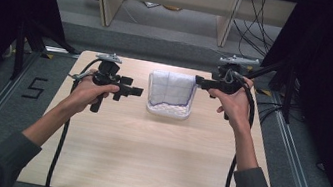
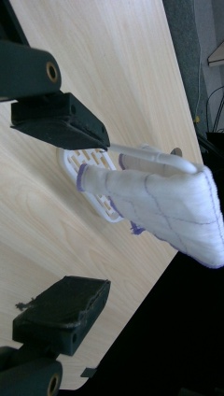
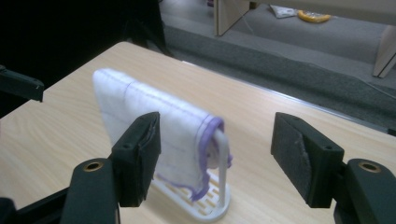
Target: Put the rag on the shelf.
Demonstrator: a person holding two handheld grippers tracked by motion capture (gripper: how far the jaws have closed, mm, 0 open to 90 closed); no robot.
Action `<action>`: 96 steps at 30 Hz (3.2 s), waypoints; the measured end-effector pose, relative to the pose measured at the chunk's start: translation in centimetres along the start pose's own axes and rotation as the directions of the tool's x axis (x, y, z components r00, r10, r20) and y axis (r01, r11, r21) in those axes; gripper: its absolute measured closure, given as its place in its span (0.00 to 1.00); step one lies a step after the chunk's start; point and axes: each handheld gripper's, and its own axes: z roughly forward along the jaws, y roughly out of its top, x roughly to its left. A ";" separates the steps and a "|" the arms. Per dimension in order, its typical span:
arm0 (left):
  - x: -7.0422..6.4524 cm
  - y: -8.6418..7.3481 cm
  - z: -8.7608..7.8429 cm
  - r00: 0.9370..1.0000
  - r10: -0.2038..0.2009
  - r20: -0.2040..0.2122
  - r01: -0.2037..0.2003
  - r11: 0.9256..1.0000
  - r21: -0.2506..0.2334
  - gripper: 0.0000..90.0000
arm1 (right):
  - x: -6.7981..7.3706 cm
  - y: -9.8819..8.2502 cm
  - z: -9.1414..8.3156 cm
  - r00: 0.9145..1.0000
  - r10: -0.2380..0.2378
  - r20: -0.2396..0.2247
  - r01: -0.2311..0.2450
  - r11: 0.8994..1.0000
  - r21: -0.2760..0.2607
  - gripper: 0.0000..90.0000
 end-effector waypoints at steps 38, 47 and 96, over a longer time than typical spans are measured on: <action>-2.2 -7.1 -1.5 0.999 0.029 0.042 -0.029 1.000 -0.012 0.28 | 3.4 -6.4 -0.9 0.995 -0.037 -0.088 0.036 0.999 -0.013 0.33; -2.6 -7.7 -1.5 0.998 0.040 0.043 -0.040 0.999 0.002 0.27 | 3.6 -8.1 -1.6 0.995 -0.067 -0.073 0.065 0.997 -0.030 0.33; -4.8 -16.0 -2.9 0.998 0.065 0.017 -0.066 0.996 0.061 0.26 | 6.8 -18.1 -1.5 0.985 -0.045 -0.169 0.051 0.998 0.027 0.32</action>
